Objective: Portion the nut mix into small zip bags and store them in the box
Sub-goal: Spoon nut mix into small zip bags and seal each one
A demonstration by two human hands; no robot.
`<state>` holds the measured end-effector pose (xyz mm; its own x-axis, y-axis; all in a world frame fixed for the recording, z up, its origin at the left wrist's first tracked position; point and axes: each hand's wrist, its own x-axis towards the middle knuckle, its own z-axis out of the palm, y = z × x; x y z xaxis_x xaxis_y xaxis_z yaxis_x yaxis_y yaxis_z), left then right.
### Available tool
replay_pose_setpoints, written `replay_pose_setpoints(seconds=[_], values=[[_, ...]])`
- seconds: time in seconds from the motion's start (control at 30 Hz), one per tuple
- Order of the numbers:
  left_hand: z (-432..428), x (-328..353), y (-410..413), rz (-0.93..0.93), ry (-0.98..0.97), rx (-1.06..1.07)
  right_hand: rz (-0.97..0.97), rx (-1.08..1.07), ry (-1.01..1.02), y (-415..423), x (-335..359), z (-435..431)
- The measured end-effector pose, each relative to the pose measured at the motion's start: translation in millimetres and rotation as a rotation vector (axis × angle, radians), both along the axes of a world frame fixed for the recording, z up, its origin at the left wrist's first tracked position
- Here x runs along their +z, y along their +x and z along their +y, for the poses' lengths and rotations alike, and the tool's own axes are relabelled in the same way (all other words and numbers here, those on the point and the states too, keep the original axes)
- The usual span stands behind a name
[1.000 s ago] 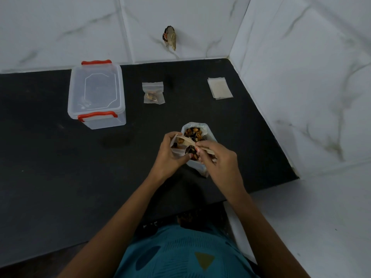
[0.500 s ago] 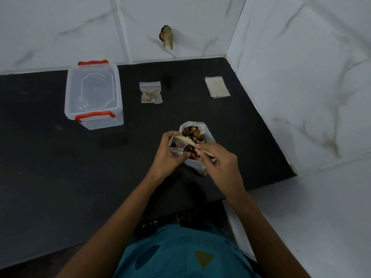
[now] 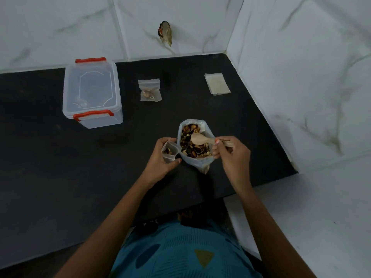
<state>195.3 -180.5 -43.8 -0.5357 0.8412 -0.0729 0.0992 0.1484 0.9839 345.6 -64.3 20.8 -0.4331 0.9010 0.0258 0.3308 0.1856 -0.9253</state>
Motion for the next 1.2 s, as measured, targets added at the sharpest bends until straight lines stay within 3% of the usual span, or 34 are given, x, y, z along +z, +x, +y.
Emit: replay_pose_setpoints(seconds=[0.2, 0.6, 1.0, 1.2], values=[[-4, -10, 1, -0.060, -0.051, -0.057, -0.233, 0.113, 0.126, -5, -22, -10], [2, -17, 2, -0.116, -0.046, -0.083, -0.351, 0.216, 0.106, -11, -10, -9], [2, -16, 1, -0.157, -0.052, -0.108, -0.020, -0.118, -0.466, -12, -29, 5], [3, -14, 1, -0.169, -0.051, -0.122, 0.092, -0.227, -0.555, -18, -33, 0]])
